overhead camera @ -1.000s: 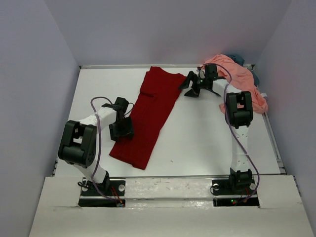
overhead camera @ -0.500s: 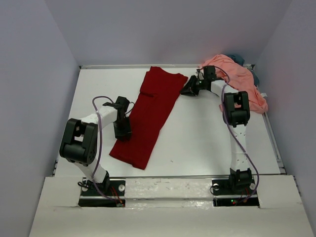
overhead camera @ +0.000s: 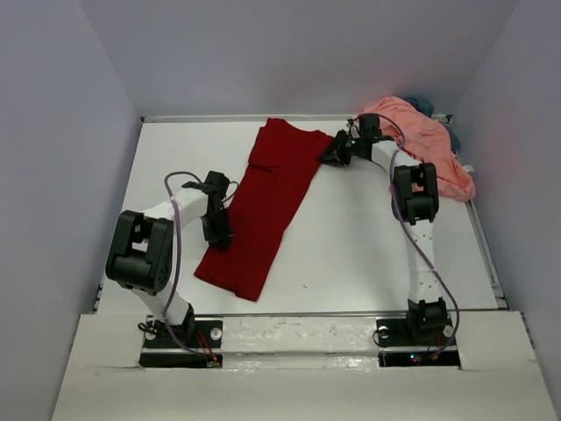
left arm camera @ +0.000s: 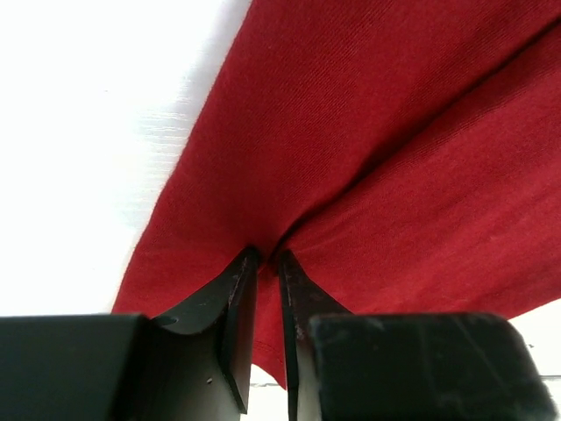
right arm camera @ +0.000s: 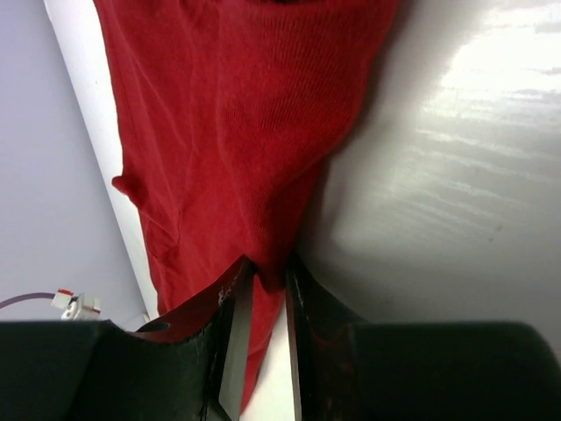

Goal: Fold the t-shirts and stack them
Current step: Rotate the tshirt 90 degrees

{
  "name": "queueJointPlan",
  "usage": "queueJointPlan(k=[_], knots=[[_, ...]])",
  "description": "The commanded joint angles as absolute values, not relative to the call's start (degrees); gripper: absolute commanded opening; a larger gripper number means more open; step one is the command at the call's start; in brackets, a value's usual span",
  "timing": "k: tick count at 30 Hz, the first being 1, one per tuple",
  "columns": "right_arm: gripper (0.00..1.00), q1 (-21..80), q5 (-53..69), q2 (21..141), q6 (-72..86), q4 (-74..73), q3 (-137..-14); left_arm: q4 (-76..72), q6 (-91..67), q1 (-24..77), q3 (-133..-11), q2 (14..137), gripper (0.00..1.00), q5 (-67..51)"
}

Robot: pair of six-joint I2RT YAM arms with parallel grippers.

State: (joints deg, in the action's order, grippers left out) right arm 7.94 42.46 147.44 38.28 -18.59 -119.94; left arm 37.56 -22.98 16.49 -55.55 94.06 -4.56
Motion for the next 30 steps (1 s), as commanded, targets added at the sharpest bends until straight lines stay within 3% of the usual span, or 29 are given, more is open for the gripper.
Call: queueJointPlan(k=[1,4,16,30], knots=[[0.21,8.79,41.66,149.59,39.2,-18.19,-123.57,39.73,-22.5,16.44,-55.72,93.95,0.24,-6.33],[0.14,8.79,41.75,150.73,40.25,-18.19,-125.42,39.9,-22.5,16.61,-55.46,93.95,0.24,-6.76],[0.12,8.79,42.1,154.86,42.45,-18.19,-132.79,39.38,-24.96,20.56,-53.53,95.01,0.24,-9.4],[0.13,8.79,44.38,161.98,48.42,-12.85,-140.89,36.04,-34.36,36.73,-56.6,101.07,0.24,-16.43]])
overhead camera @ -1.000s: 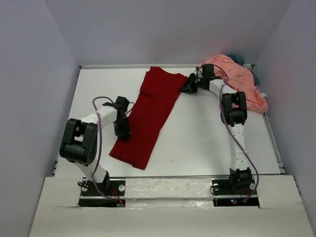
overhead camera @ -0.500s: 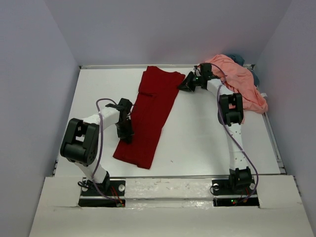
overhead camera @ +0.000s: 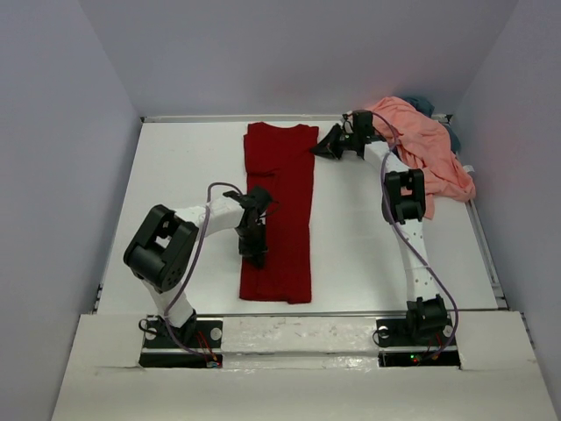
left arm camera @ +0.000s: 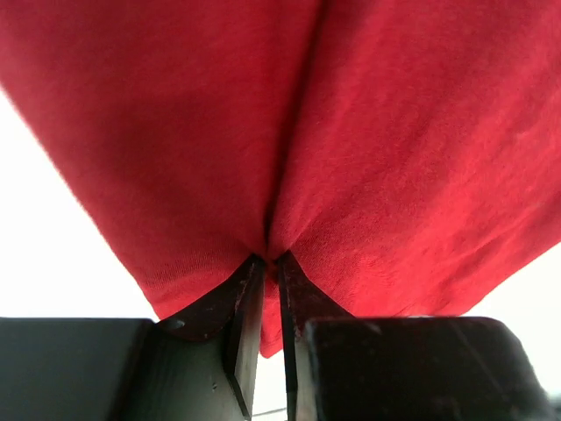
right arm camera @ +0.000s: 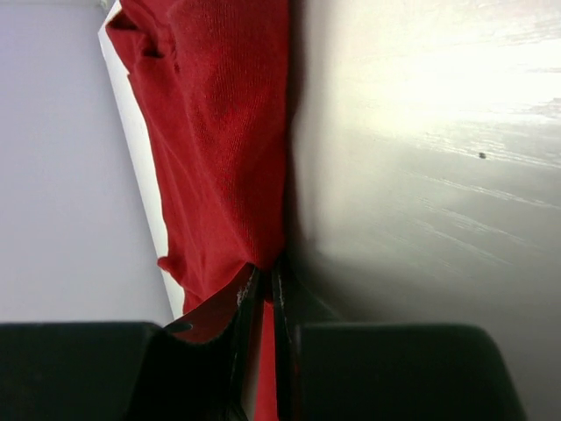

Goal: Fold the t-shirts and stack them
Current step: Rotate the tshirt 90 degrees

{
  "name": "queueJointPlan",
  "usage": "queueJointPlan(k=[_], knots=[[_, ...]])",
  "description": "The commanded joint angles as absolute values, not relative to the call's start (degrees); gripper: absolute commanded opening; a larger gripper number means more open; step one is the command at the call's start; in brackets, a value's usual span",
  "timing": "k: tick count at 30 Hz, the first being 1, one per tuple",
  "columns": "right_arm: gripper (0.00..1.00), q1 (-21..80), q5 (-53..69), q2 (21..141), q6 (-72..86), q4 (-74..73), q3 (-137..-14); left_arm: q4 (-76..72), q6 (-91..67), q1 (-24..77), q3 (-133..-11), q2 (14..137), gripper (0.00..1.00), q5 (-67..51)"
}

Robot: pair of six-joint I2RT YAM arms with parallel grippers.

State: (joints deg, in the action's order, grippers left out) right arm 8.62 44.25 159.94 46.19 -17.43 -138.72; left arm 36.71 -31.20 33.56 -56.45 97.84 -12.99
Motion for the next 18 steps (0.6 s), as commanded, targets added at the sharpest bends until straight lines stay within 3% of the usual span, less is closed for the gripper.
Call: queueJointPlan(k=[1,14,16,18], knots=[[0.13,9.31,44.65,162.16,48.86,-12.4,-140.89,35.95,-34.71,37.35,-57.04,101.34,0.24,-16.7],[0.15,9.32,46.14,161.98,51.86,-6.94,-140.89,37.97,-36.21,41.57,-63.19,103.81,0.23,-14.95],[0.19,9.32,46.41,161.37,51.86,-6.94,-140.71,38.76,-36.47,41.57,-63.63,102.4,0.34,-13.01],[0.39,8.7,46.93,160.5,51.51,-6.86,-140.54,39.81,-36.91,41.57,-64.51,101.17,0.5,-10.91]])
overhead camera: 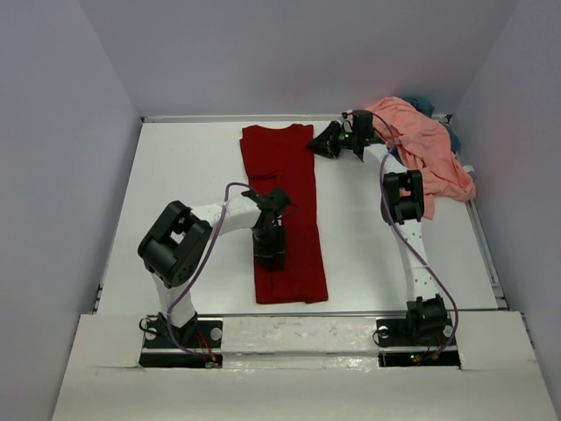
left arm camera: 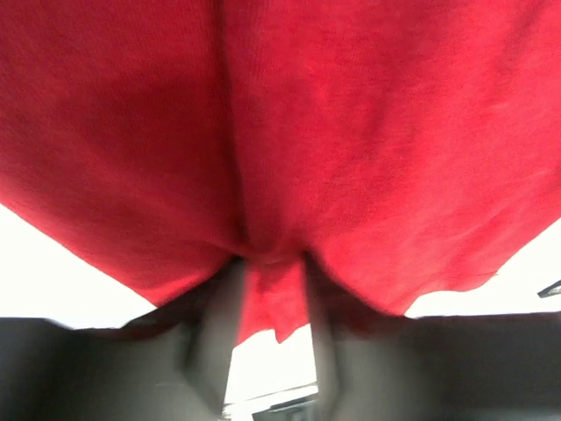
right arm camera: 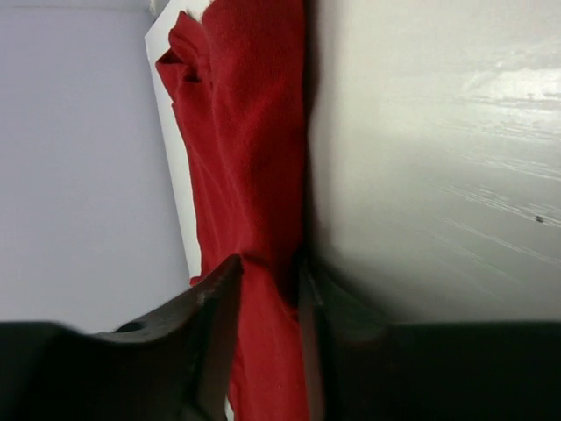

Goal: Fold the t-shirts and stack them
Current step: Rotate the tshirt 90 degrees

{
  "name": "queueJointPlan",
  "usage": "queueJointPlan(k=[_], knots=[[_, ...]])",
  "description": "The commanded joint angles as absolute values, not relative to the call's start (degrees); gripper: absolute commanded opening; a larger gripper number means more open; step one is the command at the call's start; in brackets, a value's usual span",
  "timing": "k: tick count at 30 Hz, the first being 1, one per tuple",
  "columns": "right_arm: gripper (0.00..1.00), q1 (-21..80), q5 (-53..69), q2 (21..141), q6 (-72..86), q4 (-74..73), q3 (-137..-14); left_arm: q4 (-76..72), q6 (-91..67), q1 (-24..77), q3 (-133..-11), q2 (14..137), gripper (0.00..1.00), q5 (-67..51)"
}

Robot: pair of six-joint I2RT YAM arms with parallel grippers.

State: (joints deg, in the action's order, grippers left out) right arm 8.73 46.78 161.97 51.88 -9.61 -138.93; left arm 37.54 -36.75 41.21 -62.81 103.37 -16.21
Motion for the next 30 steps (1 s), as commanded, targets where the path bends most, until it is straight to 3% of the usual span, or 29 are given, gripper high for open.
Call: queueJointPlan(k=[1,2,5,12,20,30], knots=[[0.46,8.18,47.02,159.97,51.33,-6.86,-140.45,39.99,-37.09,41.57,-64.86,99.94,0.54,-10.38],[0.58,8.17,47.2,159.44,50.55,-6.77,-140.28,40.25,-37.09,41.57,-65.3,99.41,0.57,-9.5],[0.71,7.04,47.46,157.25,49.57,-6.77,-139.75,40.87,-37.61,41.4,-66.53,96.69,0.64,-8.09],[0.72,5.36,47.64,148.65,45.81,-7.55,-133.52,44.11,-37.71,38.77,-72.85,89.74,0.73,-1.07],[0.72,4.75,40.98,135.19,31.75,-26.34,-125.7,44.13,-33.41,30.34,-74.72,86.92,0.74,-1.93],[0.72,10.98,29.45,110.23,21.98,-39.72,-95.38,36.3,-31.2,27.69,-70.23,92.37,0.76,-7.82]])
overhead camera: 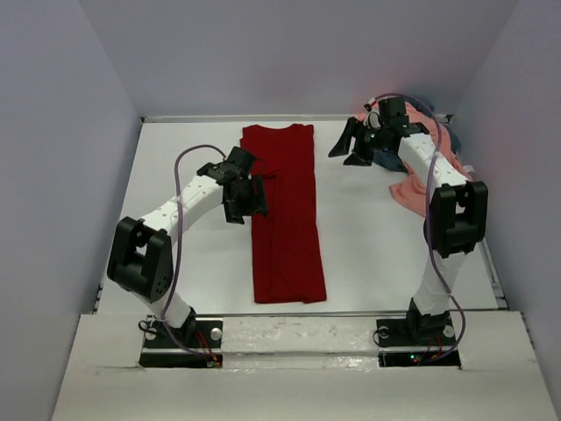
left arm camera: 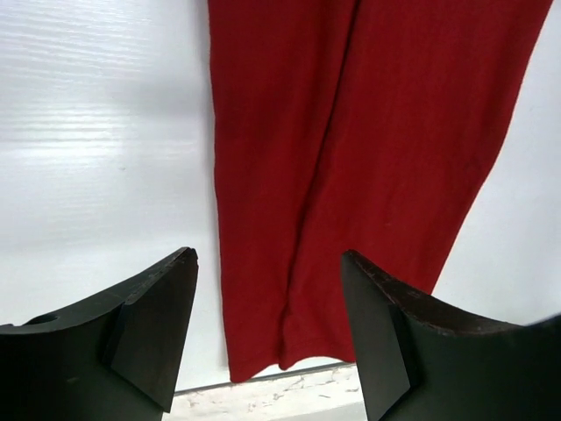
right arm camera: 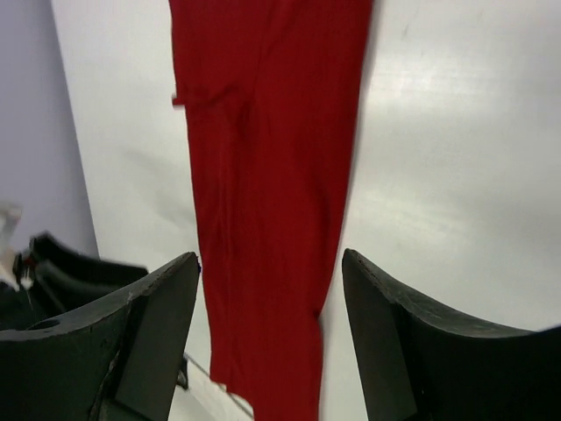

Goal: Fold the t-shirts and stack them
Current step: Rotate the tshirt 90 degrees

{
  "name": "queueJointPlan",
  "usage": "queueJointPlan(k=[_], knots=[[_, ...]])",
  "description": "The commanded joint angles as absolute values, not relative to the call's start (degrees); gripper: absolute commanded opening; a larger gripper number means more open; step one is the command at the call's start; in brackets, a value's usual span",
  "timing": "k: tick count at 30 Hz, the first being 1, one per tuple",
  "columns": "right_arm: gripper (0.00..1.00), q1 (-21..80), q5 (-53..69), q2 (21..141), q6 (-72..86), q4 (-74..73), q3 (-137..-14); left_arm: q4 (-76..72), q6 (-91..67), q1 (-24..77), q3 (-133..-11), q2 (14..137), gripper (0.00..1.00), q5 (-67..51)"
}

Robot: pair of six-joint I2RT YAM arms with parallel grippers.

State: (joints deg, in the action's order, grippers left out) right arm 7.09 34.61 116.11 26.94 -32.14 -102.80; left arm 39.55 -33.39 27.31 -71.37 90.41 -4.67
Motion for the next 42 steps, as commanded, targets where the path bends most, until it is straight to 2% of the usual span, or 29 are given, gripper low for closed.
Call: queueJointPlan(k=[1,9,13,26,31,34,42], knots=[[0.72,11.77,28.83,108.91,21.54,-41.81,-93.62,35.78,-31.11,27.6,-70.14,92.81,0.76,-8.08],[0.65,17.4,24.79,99.67,21.27,-44.74,-77.63,34.1,-28.57,27.6,-69.96,96.33,0.76,-8.7],[0.61,17.4,24.26,98.7,21.53,-44.38,-75.5,33.84,-27.51,27.51,-68.65,96.42,0.75,-8.52],[0.58,22.68,26.19,103.18,23.2,-41.57,-73.74,32.43,-26.81,26.02,-64.87,97.73,0.7,-8.88],[0.57,23.2,26.37,104.76,23.29,-41.05,-75.4,31.38,-27.07,25.14,-63.81,97.47,0.7,-8.97],[0.56,23.73,26.54,105.91,23.12,-40.87,-76.29,30.94,-27.16,24.61,-63.54,97.73,0.65,-8.97],[0.55,23.73,26.54,110.12,22.33,-40.34,-80.24,29.71,-27.51,24.17,-63.72,98.79,0.64,-9.31]])
